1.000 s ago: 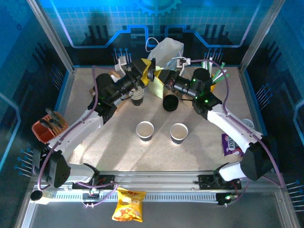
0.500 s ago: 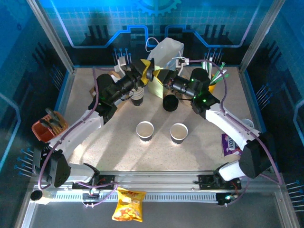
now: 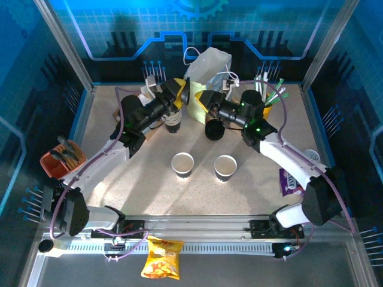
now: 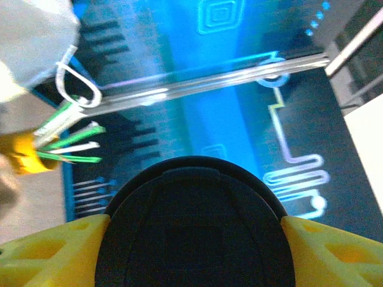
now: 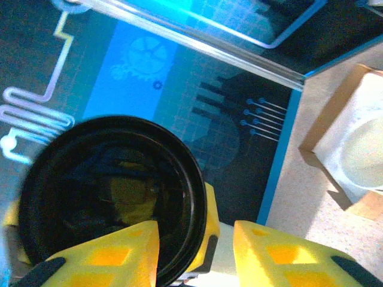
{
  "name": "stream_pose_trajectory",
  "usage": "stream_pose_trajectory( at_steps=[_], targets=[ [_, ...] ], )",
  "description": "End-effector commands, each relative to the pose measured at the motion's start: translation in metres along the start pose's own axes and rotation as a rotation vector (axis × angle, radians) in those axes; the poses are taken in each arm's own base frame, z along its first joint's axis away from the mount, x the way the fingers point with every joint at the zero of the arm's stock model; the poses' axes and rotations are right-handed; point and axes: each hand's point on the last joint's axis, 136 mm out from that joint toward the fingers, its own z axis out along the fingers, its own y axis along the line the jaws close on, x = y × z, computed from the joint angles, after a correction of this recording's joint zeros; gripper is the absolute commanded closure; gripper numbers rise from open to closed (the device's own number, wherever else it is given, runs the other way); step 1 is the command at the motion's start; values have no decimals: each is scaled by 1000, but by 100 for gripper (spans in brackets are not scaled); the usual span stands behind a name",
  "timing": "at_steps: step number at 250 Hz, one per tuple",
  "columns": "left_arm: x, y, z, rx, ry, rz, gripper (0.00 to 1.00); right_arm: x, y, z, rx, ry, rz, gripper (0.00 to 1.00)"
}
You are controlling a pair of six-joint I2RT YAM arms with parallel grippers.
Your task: Pack the takeout coffee
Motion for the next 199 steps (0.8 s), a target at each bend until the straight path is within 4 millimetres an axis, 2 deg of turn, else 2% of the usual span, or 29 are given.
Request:
stream_pose_trajectory(
  at_steps=[1, 20, 53, 82, 108, 140, 199],
  targets=[
    [-1, 26, -19, -95, -23, 102, 32, -18, 2, -26, 31, -77, -78, 56],
    [5, 50, -33, -187, -14, 164, 32, -23, -8, -40, 94, -92, -133, 53],
    [20, 89, -66, -365, 34, 301, 33, -20, -36, -62, 247, -49, -219, 49],
    [37, 115, -99, -541, 98, 485, 33, -10, -58, -77, 391, 27, -328, 43],
    [57, 135, -120, -667, 190, 656, 33, -3, -78, -87, 497, 81, -387, 39],
    [78, 157, -128, -755, 301, 791, 34, -2, -92, -93, 547, 77, -400, 39],
    [99, 183, -119, -828, 423, 935, 35, 1, -97, -90, 535, 82, -388, 39]
  ],
)
